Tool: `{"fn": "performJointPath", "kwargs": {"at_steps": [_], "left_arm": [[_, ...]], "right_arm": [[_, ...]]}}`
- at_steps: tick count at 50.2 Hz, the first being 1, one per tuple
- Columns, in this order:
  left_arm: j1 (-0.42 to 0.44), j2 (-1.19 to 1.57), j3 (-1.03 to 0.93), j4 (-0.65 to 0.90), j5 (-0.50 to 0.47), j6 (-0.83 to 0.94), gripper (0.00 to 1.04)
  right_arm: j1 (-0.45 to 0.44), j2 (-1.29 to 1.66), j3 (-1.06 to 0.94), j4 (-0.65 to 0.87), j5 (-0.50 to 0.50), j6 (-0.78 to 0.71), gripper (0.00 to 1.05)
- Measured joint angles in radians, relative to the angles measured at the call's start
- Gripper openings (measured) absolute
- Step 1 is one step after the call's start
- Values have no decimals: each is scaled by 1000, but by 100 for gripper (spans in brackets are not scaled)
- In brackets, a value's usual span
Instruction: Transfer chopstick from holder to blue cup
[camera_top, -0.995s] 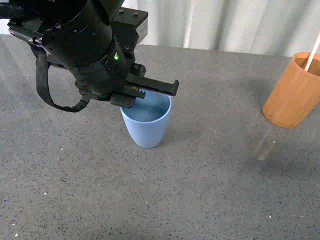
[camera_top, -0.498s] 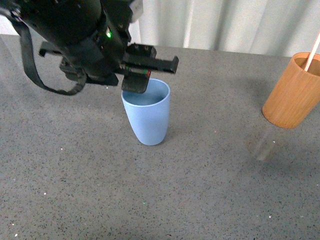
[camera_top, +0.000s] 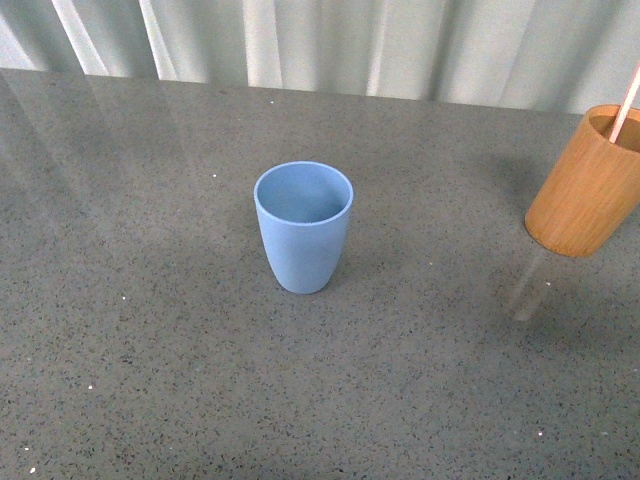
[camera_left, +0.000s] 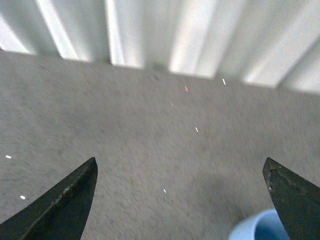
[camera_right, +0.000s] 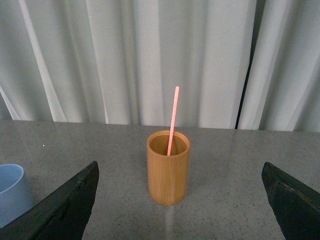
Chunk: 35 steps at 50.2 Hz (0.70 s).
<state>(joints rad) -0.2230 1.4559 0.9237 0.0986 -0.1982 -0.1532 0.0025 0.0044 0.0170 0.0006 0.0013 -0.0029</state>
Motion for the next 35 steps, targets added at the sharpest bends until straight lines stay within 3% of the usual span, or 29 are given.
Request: {"fn": "performJointPath", "kwargs": {"at_steps": [3, 14, 22, 35], "left_arm": [[54, -114, -125, 150, -35, -24, 98], [79, -158, -206, 198, -30, -37, 97], [105, -211, -423, 627, 95, 103, 67], [145, -341, -602, 682, 119, 135, 28]], "right_arm": [[0, 0, 0, 0, 0, 0, 95], [0, 0, 0, 0, 0, 0, 95], [0, 0, 0, 0, 0, 0, 95], [0, 0, 0, 0, 0, 0, 95]]}}
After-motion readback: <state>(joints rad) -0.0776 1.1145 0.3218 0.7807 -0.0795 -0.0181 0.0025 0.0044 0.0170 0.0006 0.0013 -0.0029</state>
